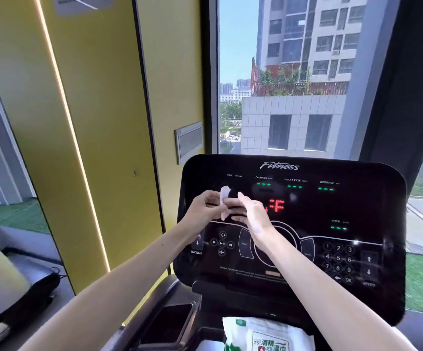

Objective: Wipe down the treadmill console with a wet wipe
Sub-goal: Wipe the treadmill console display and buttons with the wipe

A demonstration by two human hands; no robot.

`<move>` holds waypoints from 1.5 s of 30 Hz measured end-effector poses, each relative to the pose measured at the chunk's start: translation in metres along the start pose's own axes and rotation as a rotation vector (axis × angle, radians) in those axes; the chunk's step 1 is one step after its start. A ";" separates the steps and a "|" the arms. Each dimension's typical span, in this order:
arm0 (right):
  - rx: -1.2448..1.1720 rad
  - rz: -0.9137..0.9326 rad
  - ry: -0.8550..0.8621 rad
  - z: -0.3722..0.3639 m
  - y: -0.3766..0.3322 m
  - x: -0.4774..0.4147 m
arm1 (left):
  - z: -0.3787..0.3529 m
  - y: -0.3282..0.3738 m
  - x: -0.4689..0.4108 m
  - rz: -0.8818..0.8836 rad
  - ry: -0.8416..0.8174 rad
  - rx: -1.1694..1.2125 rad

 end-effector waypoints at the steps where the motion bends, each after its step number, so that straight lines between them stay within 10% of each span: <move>1: 0.018 -0.005 -0.005 0.000 0.000 0.000 | 0.002 -0.001 -0.002 -0.001 0.022 -0.011; 10: 1.069 0.248 0.279 0.024 0.006 0.001 | 0.058 0.006 -0.033 -0.065 0.694 -0.439; 14: 1.205 0.363 0.365 0.024 0.006 0.006 | 0.004 0.016 -0.045 -0.346 0.502 -0.884; 19: 1.324 0.369 0.336 0.035 0.011 0.011 | -0.006 -0.012 -0.010 -0.915 -0.167 -1.486; 24: 1.356 0.347 0.363 0.039 0.018 0.015 | 0.053 0.008 -0.048 -0.294 0.549 -0.984; 27: 1.329 0.321 0.405 0.037 0.017 0.014 | 0.008 0.002 -0.045 -0.392 0.440 -1.031; 31: 1.335 0.330 0.399 0.036 0.018 0.015 | -0.015 -0.031 -0.003 -0.707 -0.159 -1.367; 39: 1.292 0.244 0.402 0.038 0.029 0.025 | 0.038 -0.008 -0.031 -0.210 0.617 -0.938; 45: 1.288 0.239 0.343 0.037 0.035 0.039 | -0.046 -0.075 0.048 -0.844 -0.344 -1.426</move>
Point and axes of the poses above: each hand's wrist, its own x-axis away from the middle knuckle, its own z-axis out of the back of the hand, y = z × x, the point moved 5 cm from there along -x, towards the middle knuckle, and after that the axes turned 6 degrees about -y, right-handed, at the moved point
